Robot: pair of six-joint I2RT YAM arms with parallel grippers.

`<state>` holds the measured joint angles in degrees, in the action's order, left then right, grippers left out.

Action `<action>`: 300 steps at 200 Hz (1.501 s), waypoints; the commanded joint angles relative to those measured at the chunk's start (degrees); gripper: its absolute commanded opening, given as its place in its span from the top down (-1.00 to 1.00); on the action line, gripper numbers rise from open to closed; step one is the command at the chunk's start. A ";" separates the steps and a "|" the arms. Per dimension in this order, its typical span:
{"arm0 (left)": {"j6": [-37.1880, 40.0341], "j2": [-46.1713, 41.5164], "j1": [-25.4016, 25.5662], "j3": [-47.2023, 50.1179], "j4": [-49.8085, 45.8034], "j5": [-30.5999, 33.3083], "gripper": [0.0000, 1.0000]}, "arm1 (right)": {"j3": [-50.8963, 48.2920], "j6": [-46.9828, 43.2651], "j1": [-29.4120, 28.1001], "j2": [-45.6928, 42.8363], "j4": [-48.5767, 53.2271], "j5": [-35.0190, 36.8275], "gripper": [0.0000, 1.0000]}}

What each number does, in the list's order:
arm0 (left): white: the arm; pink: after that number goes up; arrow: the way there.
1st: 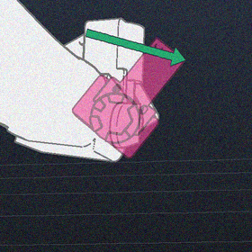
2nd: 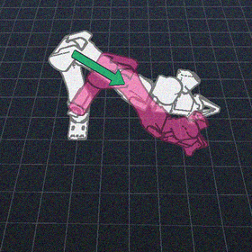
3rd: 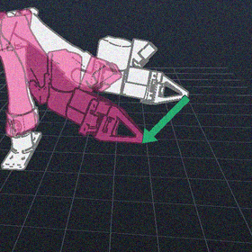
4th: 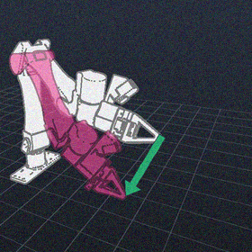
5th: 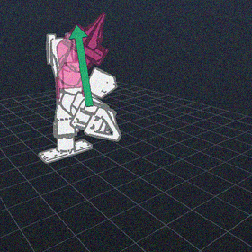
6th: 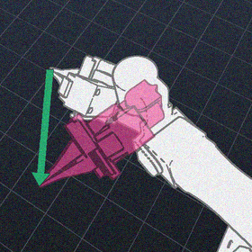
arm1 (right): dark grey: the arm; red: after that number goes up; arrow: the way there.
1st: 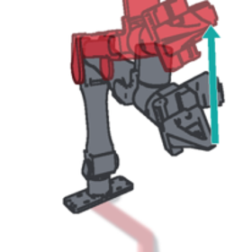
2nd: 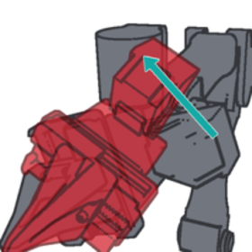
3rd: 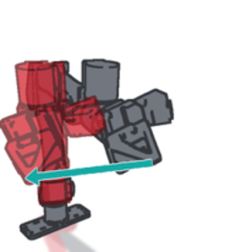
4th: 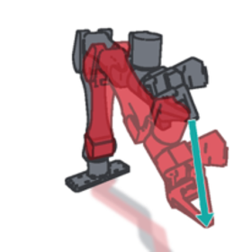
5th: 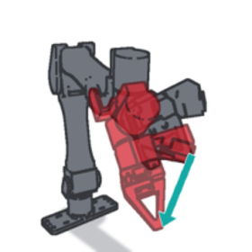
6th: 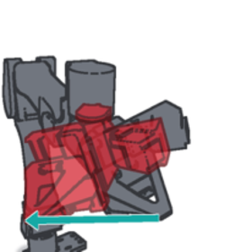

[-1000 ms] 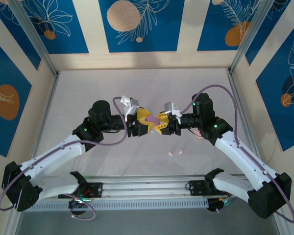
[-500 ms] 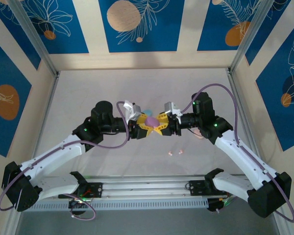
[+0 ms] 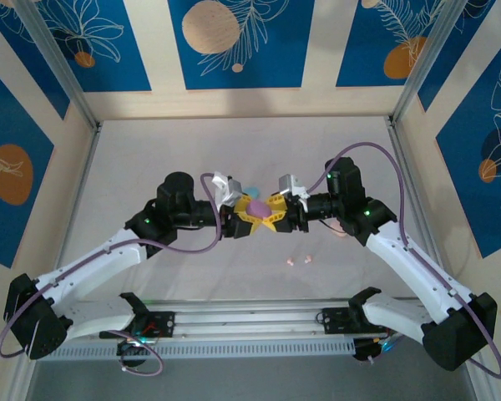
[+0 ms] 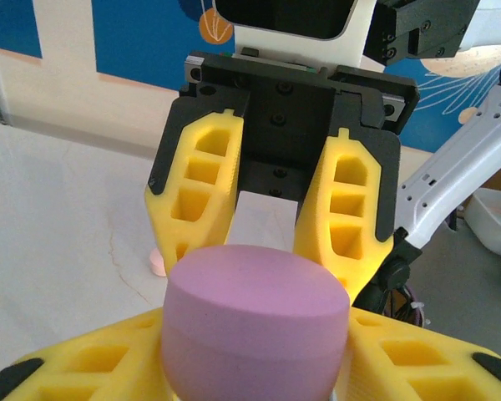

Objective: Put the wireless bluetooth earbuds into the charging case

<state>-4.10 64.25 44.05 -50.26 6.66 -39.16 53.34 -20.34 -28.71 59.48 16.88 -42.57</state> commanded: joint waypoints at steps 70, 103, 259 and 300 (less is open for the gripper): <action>1.30 0.39 1.12 -1.95 0.14 -2.11 0.49 | 1.68 0.08 -0.86 -0.35 0.49 0.80 0.28; 3.00 -0.56 1.20 -0.28 0.49 -2.71 0.53 | 1.59 4.52 1.11 -1.19 -1.50 -0.87 0.17; 0.76 -1.85 1.30 4.23 8.14 -4.80 0.59 | 1.73 14.57 4.28 -1.30 -6.77 2.20 -0.01; -1.42 -2.44 1.34 6.10 10.81 -3.99 0.58 | 1.59 13.98 4.10 -1.48 -7.44 5.34 0.14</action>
<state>-3.68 63.75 44.86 -45.47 13.02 -41.56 53.60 -6.20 -24.62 58.70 10.68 -39.99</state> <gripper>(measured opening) 0.344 0.453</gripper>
